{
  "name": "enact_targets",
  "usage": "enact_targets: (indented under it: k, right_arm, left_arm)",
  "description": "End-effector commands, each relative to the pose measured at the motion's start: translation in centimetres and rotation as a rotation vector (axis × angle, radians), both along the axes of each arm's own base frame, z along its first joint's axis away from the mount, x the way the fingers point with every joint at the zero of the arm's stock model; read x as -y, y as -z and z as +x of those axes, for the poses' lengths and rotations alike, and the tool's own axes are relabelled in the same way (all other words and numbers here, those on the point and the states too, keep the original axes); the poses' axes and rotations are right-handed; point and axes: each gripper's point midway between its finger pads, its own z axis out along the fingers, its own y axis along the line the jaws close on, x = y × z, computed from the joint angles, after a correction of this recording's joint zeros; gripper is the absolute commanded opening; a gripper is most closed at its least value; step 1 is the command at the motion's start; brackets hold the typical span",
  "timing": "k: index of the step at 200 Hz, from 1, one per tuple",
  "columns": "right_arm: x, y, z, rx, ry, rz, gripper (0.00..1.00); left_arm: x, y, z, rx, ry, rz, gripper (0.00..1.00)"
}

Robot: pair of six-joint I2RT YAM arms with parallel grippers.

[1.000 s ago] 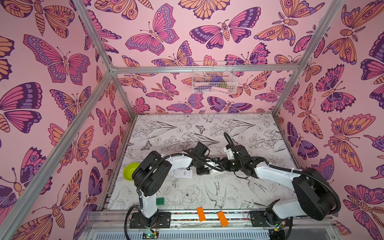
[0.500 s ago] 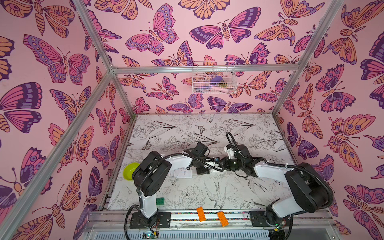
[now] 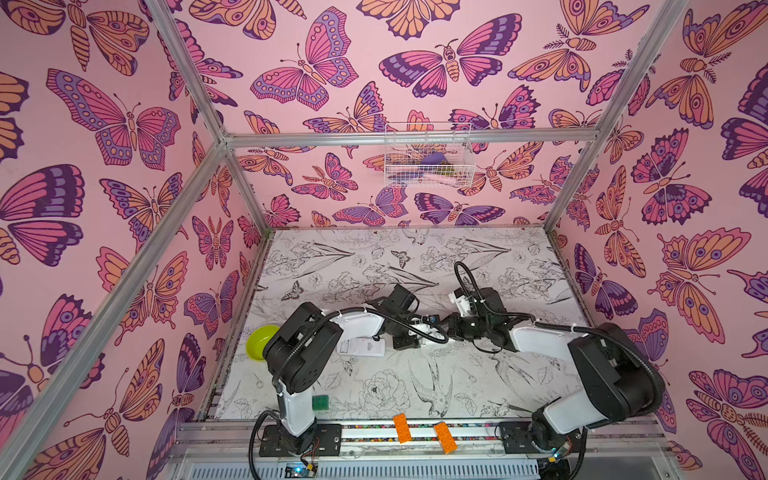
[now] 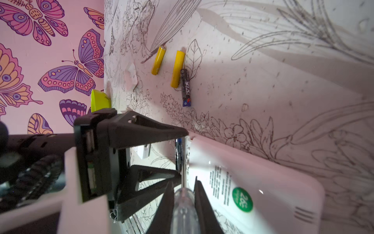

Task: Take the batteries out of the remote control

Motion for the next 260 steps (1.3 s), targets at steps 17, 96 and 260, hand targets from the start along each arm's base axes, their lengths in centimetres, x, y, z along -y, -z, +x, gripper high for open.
enact_targets:
  k: [17,96,260]
  right_arm:
    - [0.2,1.0,-1.1,-0.019,-0.036,-0.021,0.0]
    - [-1.3,1.8,-0.7,-0.062,-0.045,0.104,0.0]
    - [6.5,-5.1,0.3,0.137,0.238,0.017,0.01]
  left_arm:
    - [-0.7,0.5,-1.4,-0.029,0.005,0.021,0.56]
    - [-0.7,-0.8,-1.1,-0.003,-0.009,0.002,0.71]
    - [-6.7,-12.4,3.9,0.07,-0.409,-0.097,0.92]
